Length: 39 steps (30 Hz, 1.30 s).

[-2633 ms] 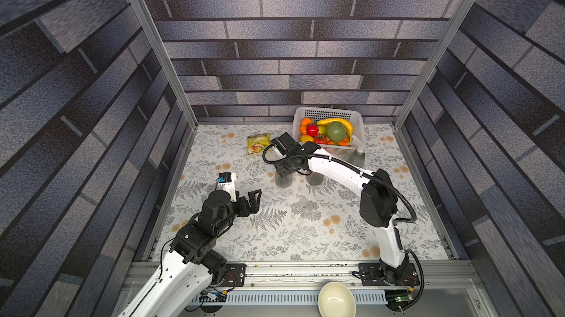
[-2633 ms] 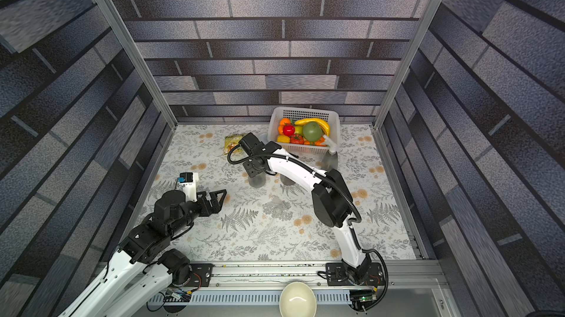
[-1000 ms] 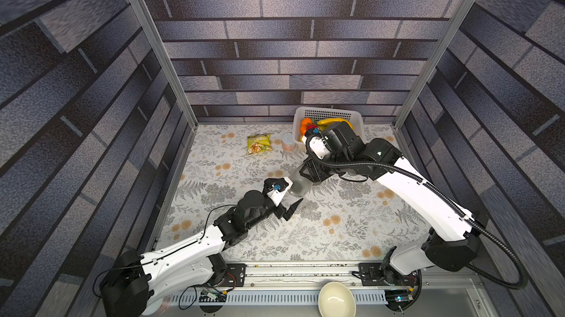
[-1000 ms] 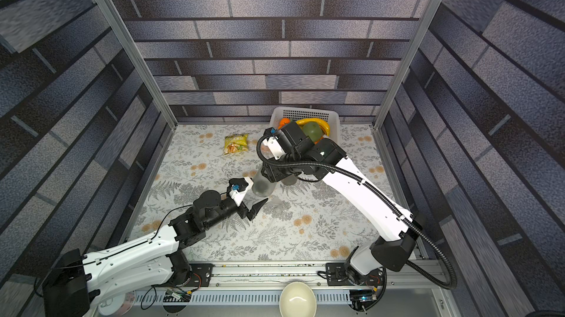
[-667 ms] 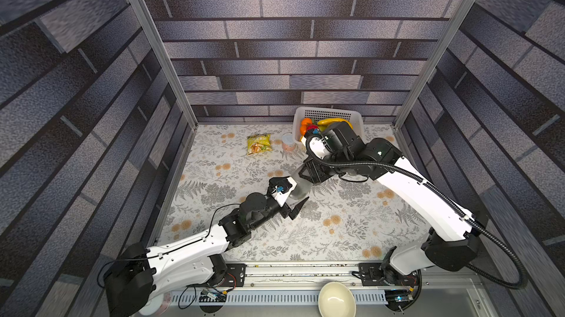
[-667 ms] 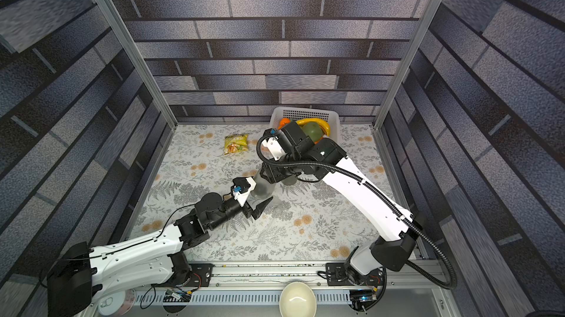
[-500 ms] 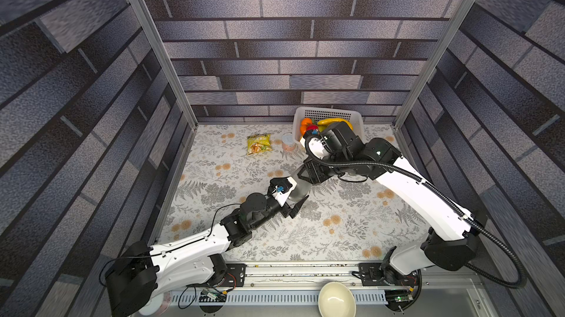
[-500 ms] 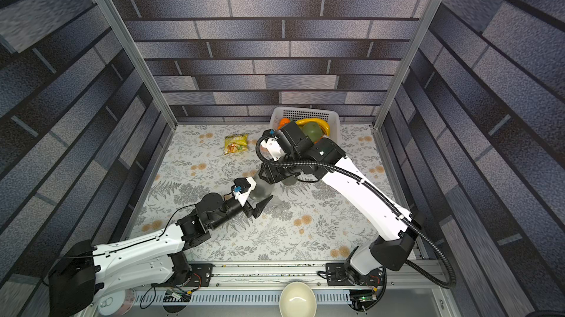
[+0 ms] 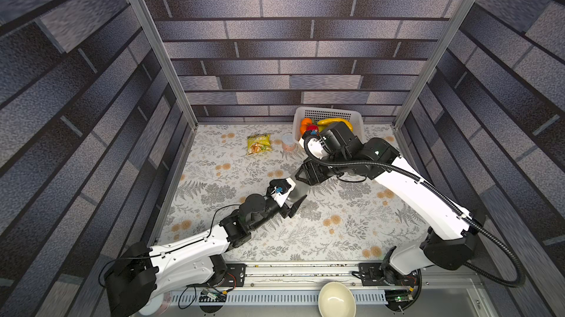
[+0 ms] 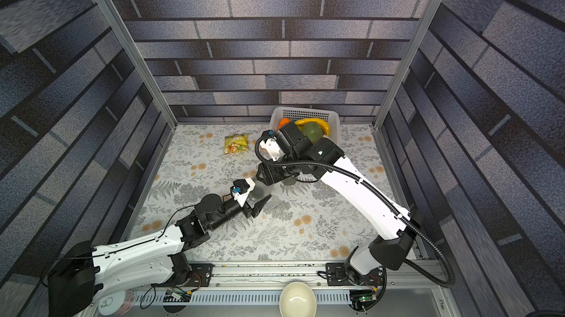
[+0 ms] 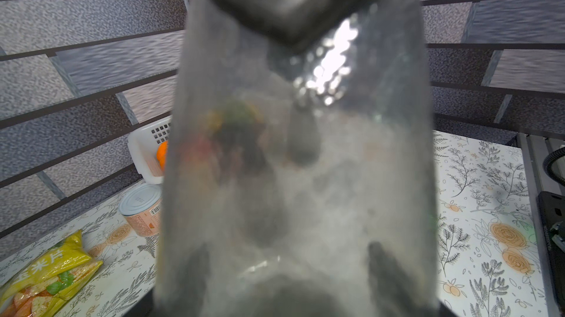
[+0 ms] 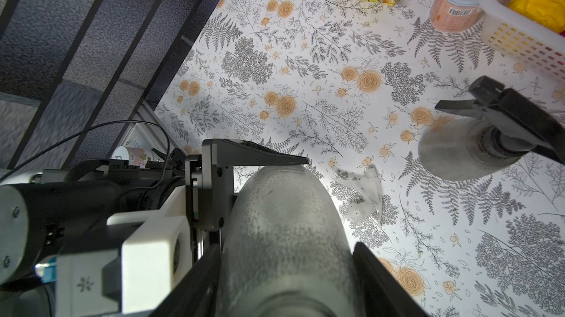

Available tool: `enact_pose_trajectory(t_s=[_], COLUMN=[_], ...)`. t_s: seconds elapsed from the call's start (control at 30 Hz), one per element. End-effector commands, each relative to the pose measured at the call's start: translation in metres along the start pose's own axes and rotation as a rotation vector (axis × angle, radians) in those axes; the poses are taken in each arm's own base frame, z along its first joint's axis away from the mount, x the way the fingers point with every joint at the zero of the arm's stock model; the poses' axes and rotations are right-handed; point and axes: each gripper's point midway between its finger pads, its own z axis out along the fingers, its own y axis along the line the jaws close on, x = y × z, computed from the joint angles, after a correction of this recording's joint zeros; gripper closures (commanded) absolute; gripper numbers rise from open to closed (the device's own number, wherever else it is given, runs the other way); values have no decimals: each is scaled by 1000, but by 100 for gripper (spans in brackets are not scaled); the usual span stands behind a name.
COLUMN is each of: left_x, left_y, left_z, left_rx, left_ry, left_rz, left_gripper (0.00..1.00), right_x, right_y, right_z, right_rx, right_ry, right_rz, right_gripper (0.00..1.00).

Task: Attach spray nozzles to spray bottles
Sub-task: Pick up the spray bottle from the center of the board, then pick up the spray nozzle from the center of the board.

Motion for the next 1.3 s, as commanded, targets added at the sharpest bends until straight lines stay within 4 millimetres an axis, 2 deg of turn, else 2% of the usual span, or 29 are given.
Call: enact_pose_trajectory(t_s=[0.0,0.07,0.2,0.3,0.4,0.47,0.53,0.6,0.67,0.77,0.9,0.97,1.1,1.27], left_x=[-10,-10,-14,-23,-34,-42,-48,-55,-62,-66,-70,-68,-69,-73], left_y=[11,19,50,68,78,81,84,84,83,78,72,70,65,59], left_z=[-7,-11,-30,-49,-67,-77,-83,-87,-91,-92,-93,-92,-96,-101], left_rx=[-55,-96,-241,-322,-359,-367,-377,-375,-365,-330,-302,-294,-281,-265], left_ry=[-48,-53,-83,-113,-138,-152,-155,-161,-179,-186,-195,-188,-204,-219], left_rz=[3,-12,-70,-103,-123,-127,-127,-124,-127,-129,-136,-139,-144,-131], left_gripper=[19,19,17,17,18,18,17,17,17,17,17,17,18,18], right_x=[-6,-15,-32,-21,1,18,40,66,89,111,129,137,147,154], right_y=[1,-4,-33,-59,-83,-91,-94,-98,-104,-106,-95,-94,-97,-106], right_z=[-12,-25,-64,-71,-62,-47,-20,17,46,83,125,142,161,178], right_rx=[19,62,234,343,427,430,398,361,367,347,310,308,322,367], right_ry=[-23,-78,-279,-337,-323,-296,-241,-160,-89,-15,94,138,186,250], right_rz=[12,32,164,254,337,397,462,541,606,675,712,740,791,849], right_gripper=[29,26,24,28,38,43,48,51,54,56,54,52,47,55])
